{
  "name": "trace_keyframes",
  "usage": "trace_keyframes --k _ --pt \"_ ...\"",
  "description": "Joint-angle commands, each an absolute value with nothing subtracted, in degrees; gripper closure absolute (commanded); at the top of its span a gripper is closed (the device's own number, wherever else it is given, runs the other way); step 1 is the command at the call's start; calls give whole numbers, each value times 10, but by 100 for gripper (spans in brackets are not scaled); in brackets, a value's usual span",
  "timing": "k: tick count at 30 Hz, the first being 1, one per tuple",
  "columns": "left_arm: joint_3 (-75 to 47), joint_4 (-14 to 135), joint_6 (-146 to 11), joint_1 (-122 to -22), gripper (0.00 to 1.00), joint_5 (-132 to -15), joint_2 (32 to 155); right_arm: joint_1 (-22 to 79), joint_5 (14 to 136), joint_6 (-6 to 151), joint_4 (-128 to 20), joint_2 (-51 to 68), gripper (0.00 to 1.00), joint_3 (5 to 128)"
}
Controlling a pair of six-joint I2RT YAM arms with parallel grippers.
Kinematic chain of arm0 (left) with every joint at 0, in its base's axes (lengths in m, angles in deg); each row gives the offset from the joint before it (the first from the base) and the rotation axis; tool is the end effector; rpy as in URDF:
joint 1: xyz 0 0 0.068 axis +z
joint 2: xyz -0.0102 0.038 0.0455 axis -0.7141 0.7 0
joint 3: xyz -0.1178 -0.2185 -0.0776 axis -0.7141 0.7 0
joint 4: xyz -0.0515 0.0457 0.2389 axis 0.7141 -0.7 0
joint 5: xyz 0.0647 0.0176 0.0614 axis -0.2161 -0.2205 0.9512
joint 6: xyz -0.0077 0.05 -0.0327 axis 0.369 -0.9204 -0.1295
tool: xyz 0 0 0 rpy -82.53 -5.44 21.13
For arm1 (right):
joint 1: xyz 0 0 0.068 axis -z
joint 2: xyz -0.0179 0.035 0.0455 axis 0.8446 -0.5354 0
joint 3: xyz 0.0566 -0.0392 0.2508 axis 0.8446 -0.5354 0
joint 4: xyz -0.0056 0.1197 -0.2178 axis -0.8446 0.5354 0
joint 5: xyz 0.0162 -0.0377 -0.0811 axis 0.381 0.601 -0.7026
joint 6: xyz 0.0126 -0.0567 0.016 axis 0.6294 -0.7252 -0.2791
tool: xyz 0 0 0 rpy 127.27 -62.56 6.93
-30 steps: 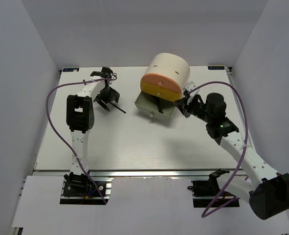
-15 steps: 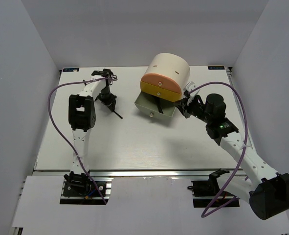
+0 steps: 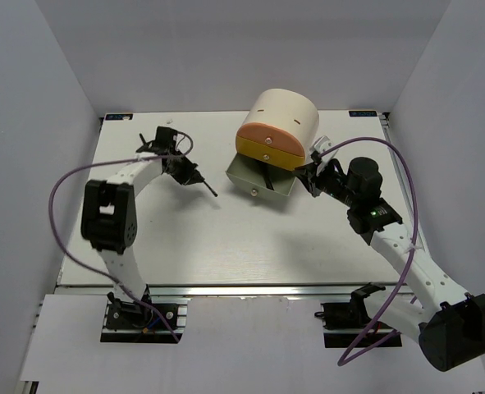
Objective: Organize the makeup
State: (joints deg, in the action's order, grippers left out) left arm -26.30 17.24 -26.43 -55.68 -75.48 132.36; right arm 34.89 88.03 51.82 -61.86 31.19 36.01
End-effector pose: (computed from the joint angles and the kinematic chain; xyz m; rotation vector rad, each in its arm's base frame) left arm 0.3851 -0.0768 0.1679 -1.0145 2.7287 -0.4792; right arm 0.2165 0.1082 0.3214 -0.7824 1.4859 0.4272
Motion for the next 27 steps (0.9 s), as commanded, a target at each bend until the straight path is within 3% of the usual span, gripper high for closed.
trace_keyframes --k 1,4,8,13,15,18,24,25,26,27 --pt "-139 578 -181 -559 100 -929 1175 354 878 526 -646 321 83 359" --pt "-31 755 -104 -564 100 -996 1140 356 877 526 -645 319 83 361" --pt "-6 812 -89 -578 100 -1024 1141 356 877 526 -643 321 83 362" --pt "-65 795 -61 -638 100 -999 1187 357 876 526 -644 322 83 360" --pt "-84 784 -46 -666 95 -979 1211 356 876 526 -643 325 83 362" --pt "-109 730 -30 -695 80 -918 1220 357 872 522 -640 328 83 364" --pt "-73 652 70 -733 75 -791 1185 361 869 522 -640 340 83 354" --pt "-74 651 77 -738 70 -783 1186 361 869 524 -642 340 83 354" --pt "-77 655 81 -740 51 -777 1188 362 869 525 -642 340 83 354" --pt "-82 654 87 -743 41 -776 1191 361 870 525 -642 339 83 356"
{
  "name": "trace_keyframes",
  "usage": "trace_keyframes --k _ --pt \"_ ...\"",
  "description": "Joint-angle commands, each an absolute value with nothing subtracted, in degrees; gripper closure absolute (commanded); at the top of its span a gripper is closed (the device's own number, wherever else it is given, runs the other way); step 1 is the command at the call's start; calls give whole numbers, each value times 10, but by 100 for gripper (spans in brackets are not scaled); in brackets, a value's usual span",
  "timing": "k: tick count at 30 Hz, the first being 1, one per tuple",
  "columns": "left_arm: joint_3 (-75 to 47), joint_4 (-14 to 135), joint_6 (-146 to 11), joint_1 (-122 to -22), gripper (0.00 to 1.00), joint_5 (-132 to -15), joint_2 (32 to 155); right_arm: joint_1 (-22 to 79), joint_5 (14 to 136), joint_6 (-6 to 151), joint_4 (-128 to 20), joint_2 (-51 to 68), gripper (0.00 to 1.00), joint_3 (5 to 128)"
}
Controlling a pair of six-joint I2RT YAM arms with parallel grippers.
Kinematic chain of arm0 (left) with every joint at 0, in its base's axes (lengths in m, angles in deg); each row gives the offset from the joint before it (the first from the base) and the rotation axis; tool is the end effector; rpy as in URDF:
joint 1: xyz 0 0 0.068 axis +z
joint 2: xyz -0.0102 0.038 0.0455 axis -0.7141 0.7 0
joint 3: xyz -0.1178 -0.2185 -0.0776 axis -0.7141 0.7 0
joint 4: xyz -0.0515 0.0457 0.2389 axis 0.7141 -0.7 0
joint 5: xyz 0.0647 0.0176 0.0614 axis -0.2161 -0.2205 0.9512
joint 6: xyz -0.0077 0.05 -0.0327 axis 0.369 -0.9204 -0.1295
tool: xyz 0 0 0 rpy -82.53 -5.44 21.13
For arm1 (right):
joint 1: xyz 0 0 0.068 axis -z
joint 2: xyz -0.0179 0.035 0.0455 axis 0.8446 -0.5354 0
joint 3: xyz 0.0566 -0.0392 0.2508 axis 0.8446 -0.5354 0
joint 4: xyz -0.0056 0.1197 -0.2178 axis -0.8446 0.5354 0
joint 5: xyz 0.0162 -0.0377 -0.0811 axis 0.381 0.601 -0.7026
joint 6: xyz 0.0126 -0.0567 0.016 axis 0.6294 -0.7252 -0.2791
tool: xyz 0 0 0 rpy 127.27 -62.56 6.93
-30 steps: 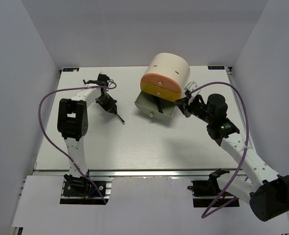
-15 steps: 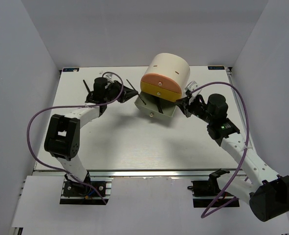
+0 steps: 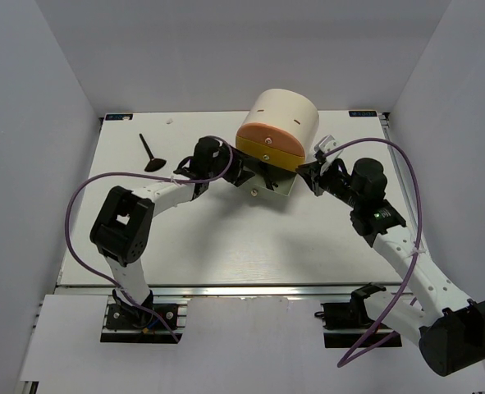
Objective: Organize the makeup
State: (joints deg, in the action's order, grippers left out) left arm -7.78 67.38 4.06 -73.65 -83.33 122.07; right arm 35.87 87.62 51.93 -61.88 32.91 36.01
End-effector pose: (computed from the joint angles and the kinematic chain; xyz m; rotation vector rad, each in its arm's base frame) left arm 0.3480 -0.2015 0.2054 -0.9144 2.2466 -1.3929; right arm 0.2127 0.1019 0.3280 -0.7568 1.4649 0.4056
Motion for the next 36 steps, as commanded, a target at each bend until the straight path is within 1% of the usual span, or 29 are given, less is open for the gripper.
trace_keyframes --k 1,3,5,8,9,10,11,12,13,14,15,16,17,18,19,20,22,23,25,27,29,36 --pt "-86 661 87 -744 36 -777 1197 361 870 525 -643 339 83 357" --pt "-105 661 82 -744 34 -776 1201 362 871 525 -642 337 83 358" --pt "-125 656 74 -744 38 -773 1200 361 872 524 -642 339 83 359" --pt "-144 629 37 -740 82 -766 1186 362 875 523 -638 341 83 358" --pt "-157 605 0 -736 97 -766 1181 361 876 522 -638 342 83 357" --pt "-167 587 -27 -732 100 -765 1177 362 877 520 -638 343 82 355" --pt "-178 554 -66 -727 100 -763 1173 362 881 513 -637 346 81 354" --pt "-192 480 -160 -713 100 -758 1169 362 884 508 -633 348 79 353" --pt "-228 434 -212 -705 100 -734 1169 363 891 504 -631 349 78 352" --pt "-250 389 -272 -684 93 -717 1172 362 893 496 -629 351 72 351" --pt "-274 281 -374 -673 83 -694 1179 363 895 493 -626 353 67 351" --pt "-320 226 -414 -661 71 -660 1201 362 898 490 -624 354 61 351" --pt "-333 188 -456 -649 48 -583 1212 362 899 488 -623 355 53 350" --pt "-343 130 -515 -621 42 -552 1223 362 900 487 -623 355 50 348" --pt "-353 109 -536 -606 39 -522 1247 362 904 487 -623 354 48 348" --pt "-363 98 -557 -580 33 -480 1258 363 906 487 -624 352 47 347" --pt "-371 92 -599 -560 29 -453 1297 363 910 494 -628 348 47 347" --pt "-389 86 -608 -548 27 -423 1312 363 912 496 -629 346 46 348" --pt "-404 89 -611 -536 22 -405 1338 363 913 500 -629 343 46 351" --pt "-428 94 -606 -520 22 -404 1374 363 913 501 -628 341 46 354" --pt "-469 93 -608 -516 18 -375 1417 363 912 500 -625 342 46 355" --pt "-539 147 -618 -508 18 -358 1486 363 909 506 -627 347 45 343"
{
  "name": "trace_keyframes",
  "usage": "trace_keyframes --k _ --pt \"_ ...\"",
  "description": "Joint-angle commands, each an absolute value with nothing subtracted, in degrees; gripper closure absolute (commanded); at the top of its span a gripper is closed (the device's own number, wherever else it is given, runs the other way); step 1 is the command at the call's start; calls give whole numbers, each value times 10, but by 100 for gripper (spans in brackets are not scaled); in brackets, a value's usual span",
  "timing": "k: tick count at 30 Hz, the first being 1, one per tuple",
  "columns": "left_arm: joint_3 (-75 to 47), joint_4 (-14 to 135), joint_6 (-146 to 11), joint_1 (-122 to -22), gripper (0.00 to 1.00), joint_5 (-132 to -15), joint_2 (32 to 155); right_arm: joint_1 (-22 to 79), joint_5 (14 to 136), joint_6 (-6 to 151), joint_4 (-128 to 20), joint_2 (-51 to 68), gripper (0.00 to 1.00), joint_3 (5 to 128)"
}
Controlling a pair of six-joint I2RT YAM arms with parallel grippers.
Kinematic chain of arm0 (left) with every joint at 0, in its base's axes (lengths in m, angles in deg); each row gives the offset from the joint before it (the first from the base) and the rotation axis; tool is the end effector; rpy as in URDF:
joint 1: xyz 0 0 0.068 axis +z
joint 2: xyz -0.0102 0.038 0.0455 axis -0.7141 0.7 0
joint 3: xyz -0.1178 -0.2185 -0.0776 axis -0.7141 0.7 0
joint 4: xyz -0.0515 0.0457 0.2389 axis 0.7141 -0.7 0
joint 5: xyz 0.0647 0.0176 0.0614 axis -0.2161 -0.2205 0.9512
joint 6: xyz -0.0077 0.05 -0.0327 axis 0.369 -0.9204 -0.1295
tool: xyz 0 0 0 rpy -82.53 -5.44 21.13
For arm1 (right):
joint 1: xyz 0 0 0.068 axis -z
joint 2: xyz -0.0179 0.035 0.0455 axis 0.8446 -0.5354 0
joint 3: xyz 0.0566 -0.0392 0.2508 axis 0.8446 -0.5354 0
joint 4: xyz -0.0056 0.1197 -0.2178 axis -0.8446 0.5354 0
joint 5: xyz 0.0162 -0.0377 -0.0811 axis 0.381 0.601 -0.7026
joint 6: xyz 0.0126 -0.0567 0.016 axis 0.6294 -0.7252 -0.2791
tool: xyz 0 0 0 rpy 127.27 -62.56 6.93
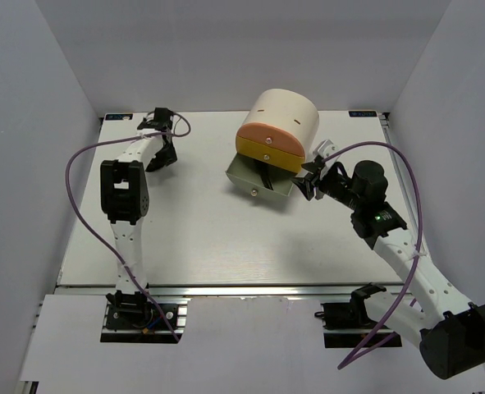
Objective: Organize the makeup
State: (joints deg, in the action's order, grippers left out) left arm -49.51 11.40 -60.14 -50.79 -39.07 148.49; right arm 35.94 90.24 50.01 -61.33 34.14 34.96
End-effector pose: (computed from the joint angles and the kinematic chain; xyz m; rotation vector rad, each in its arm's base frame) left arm 0.4590 -0.0223 0.1635 -0.4275 2.6260 0.5033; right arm 0.2071 0.1014 0.3250 -0.8125 1.4414 0.4175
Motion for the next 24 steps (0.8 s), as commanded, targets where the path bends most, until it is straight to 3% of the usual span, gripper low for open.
trace_keyframes --k 1,10,14,18,24 --pt "-550 149 -619 -508 18 -352 1492 364 906 507 -628 349 45 342" --pt "-613 170 -624 -482 18 -343 1549 364 899 512 -644 345 44 329" --pt "-609 188 -588 -458 24 -390 1562 364 898 510 -645 341 44 330" --pt "-619 201 -571 -428 49 -444 1572 364 896 509 -641 340 44 330" --pt "-611 193 -561 -405 73 -505 1587 366 896 512 -638 343 44 329"
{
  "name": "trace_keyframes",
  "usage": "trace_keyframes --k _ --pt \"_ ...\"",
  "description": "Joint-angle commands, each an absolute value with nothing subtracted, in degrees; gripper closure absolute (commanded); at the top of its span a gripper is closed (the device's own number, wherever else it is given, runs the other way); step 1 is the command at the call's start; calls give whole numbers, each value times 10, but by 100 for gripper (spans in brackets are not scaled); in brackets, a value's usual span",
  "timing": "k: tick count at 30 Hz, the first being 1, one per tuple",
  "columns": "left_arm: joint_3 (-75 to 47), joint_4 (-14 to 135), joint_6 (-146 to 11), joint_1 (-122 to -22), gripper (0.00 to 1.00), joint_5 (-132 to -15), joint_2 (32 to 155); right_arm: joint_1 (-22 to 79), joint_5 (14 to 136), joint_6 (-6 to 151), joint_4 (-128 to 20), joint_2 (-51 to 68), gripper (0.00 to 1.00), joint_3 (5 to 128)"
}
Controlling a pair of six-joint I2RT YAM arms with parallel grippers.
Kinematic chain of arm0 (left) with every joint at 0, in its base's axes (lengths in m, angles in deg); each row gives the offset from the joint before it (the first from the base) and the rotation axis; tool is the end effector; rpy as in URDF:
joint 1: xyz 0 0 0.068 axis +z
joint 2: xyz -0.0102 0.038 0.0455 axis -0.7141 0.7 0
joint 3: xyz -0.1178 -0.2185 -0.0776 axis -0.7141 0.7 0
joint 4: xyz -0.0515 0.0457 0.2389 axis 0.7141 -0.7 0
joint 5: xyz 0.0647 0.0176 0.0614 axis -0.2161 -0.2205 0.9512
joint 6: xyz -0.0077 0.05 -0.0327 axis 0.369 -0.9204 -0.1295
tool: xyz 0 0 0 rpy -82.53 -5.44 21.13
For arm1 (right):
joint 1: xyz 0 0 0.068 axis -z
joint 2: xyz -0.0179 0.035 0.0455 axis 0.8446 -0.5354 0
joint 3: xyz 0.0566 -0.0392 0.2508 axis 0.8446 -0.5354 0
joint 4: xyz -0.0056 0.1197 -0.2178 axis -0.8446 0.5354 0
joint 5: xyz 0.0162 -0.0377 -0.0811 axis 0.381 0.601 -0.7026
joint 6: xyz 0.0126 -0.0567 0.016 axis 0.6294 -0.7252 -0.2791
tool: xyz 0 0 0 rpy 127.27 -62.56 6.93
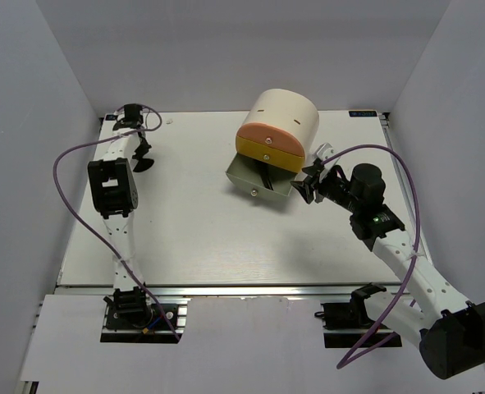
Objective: Organize the makeup
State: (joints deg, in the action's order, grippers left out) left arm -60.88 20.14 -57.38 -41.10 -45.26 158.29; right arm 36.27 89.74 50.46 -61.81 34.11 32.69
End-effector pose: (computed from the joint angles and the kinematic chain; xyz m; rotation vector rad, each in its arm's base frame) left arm 0.5068 0.0548 0.1467 -0.6951 2.4491 0.3375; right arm 0.2081 0.1000 0.3118 -0.8028 1.4811 0.4172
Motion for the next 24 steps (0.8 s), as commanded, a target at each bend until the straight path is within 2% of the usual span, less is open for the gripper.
trace_keyframes --k 1,4,9,10,16,17,19,24 --pt "-601 195 -559 -402 83 -513 1585 367 896 513 -638 343 44 331" --pt "-534 222 -542 -399 100 -538 1558 369 896 514 -638 341 43 335" --pt "-407 337 -473 -399 100 -611 1471 371 896 511 -637 337 43 343" --pt "-351 368 -455 -401 100 -652 1427 371 896 510 -637 336 43 345" --pt "-148 640 -324 -475 100 -799 1264 372 891 507 -633 335 43 353" --pt "-84 677 -281 -486 100 -832 1220 372 890 505 -634 335 43 353" --pt "11 771 -204 -517 100 -852 1157 372 889 503 -633 335 43 353" --pt "113 893 -117 -614 100 -832 1055 375 886 507 -633 337 43 355"
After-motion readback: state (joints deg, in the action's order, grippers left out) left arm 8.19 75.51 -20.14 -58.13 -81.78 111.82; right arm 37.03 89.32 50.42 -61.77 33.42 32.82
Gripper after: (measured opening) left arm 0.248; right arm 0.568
